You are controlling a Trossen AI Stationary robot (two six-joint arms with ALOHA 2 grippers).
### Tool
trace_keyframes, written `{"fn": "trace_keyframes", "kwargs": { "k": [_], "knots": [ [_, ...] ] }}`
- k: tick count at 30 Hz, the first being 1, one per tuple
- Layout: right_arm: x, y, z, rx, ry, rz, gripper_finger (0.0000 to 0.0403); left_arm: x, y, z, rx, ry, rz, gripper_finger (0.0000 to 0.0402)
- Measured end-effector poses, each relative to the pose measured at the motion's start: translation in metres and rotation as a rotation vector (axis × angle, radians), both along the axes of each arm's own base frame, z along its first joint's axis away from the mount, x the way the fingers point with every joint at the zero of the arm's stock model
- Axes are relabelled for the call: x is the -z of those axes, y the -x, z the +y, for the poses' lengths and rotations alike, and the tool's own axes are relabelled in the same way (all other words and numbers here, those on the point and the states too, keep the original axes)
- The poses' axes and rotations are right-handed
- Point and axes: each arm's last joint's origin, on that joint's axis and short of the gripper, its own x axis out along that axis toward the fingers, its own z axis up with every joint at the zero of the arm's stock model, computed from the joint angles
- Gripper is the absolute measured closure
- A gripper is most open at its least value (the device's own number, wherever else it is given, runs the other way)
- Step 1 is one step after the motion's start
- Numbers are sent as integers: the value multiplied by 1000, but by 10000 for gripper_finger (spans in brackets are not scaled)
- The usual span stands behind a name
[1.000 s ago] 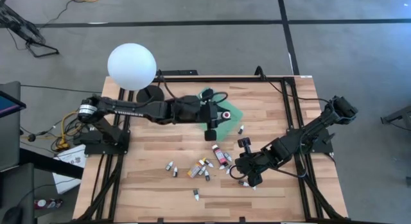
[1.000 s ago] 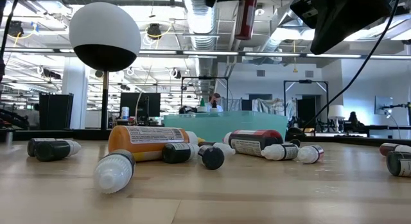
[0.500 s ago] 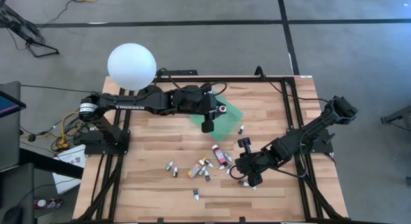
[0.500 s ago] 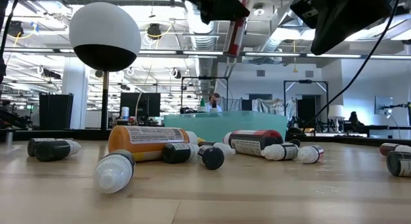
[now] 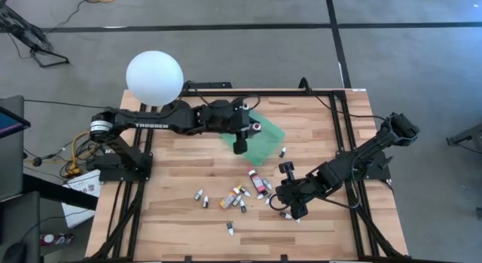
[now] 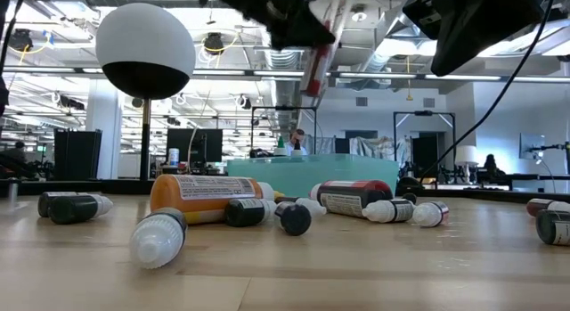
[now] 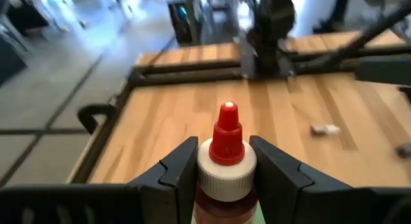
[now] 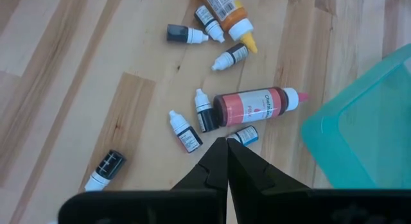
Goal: Pick & Place food coloring
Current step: Put the large red food coloring bottle into the green bin
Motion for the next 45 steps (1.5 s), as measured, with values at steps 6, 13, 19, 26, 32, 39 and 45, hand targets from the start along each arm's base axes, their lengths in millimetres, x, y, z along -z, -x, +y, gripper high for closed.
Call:
{"fn": "trace_keyframes", "kwargs": {
  "k": [6, 13, 19, 26, 32, 39, 45],
  "knots": [
    [0, 0, 0, -2, -1, -2, 403, 32, 30, 13, -85, 24, -170, 282],
    [0, -1, -1, 7, -4, -6, 403, 67, 55, 21, -285, 29, -278, 282],
    [-1, -5, -5, 24, -10, -17, 403, 87, 66, 23, -467, 42, -245, 282],
    [-2, -9, -12, 49, -15, -28, 403, 99, 75, 23, -550, 39, -245, 282],
    [-2, -11, -14, 54, -17, -34, 403, 100, 76, 24, -564, 50, -249, 282],
    [-2, -12, -14, 52, -19, -39, 403, 100, 75, 23, -521, 86, -256, 282],
    [-3, -12, -14, 52, -23, -47, 403, 100, 75, 23, -531, 133, -274, 282]
  ]
}}
